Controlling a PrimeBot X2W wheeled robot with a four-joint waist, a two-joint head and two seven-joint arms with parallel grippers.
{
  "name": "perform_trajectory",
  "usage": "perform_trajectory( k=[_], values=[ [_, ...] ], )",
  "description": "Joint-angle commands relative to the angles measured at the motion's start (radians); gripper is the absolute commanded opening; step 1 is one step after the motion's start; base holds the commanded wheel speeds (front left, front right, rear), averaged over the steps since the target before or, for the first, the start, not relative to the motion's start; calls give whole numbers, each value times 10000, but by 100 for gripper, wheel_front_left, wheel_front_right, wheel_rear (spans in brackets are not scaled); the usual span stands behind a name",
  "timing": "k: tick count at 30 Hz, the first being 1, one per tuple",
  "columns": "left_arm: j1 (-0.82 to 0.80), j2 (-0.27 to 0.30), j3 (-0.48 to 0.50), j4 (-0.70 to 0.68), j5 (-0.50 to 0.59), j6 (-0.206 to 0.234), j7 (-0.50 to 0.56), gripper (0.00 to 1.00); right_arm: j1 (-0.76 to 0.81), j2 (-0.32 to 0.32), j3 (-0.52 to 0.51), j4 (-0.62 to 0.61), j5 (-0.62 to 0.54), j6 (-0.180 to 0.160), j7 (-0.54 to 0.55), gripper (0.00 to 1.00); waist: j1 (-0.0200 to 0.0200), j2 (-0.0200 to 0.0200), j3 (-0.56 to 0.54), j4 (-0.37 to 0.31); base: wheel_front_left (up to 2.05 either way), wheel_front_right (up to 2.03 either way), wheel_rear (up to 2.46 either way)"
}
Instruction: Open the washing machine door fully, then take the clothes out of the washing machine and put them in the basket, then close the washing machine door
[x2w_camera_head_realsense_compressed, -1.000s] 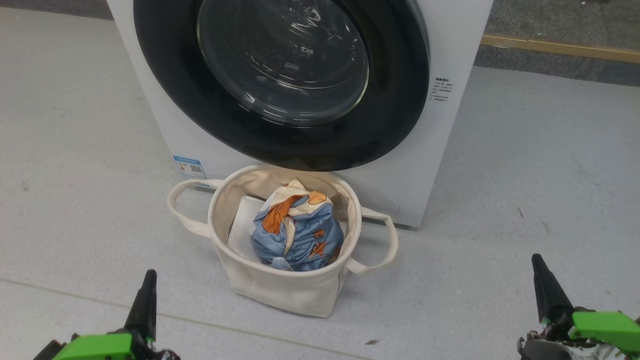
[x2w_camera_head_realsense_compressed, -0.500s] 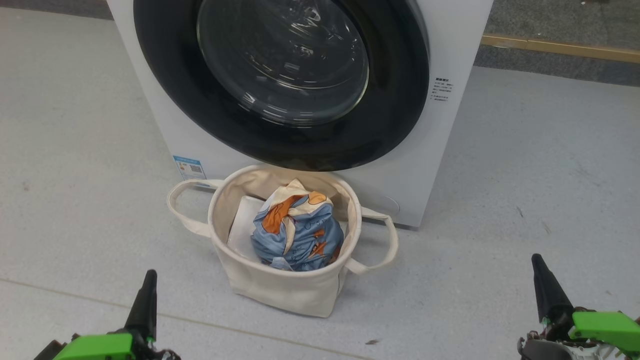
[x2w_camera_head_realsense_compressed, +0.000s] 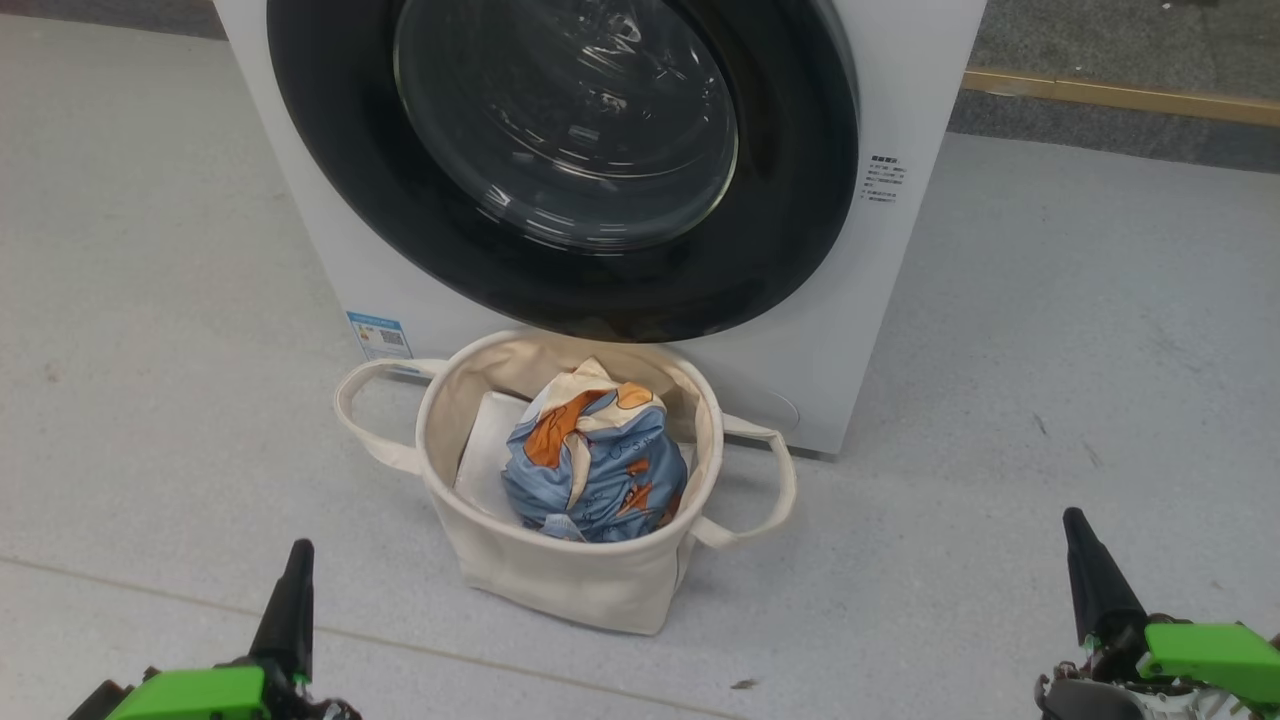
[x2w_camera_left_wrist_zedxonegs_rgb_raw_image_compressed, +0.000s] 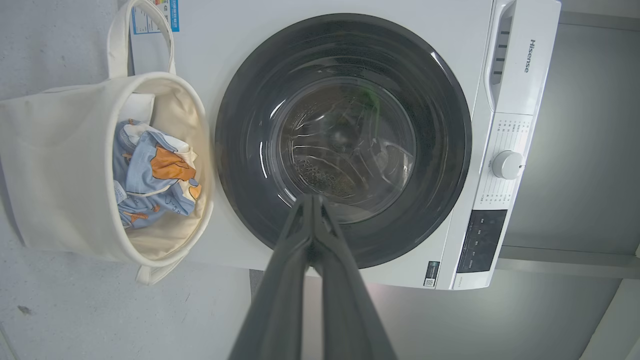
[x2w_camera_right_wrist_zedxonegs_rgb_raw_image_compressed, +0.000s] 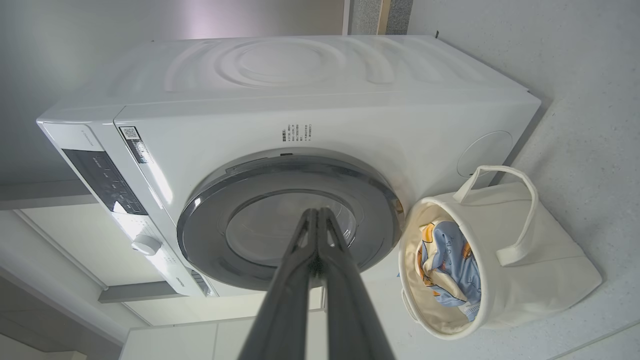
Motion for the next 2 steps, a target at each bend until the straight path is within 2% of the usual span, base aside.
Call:
perform_trajectory(
  k=[1,2],
  values=[
    [-241,73,342,-355,96,-71,57,0,-497,-27,163,-305,-77,2,59,0,0,-1,0,0,0,0,0],
    [-241,73,343,-355,97,-71,58,0,-497,-27,162,-305,-77,2,60,0,0,-1,0,0,0,0,0]
  ],
)
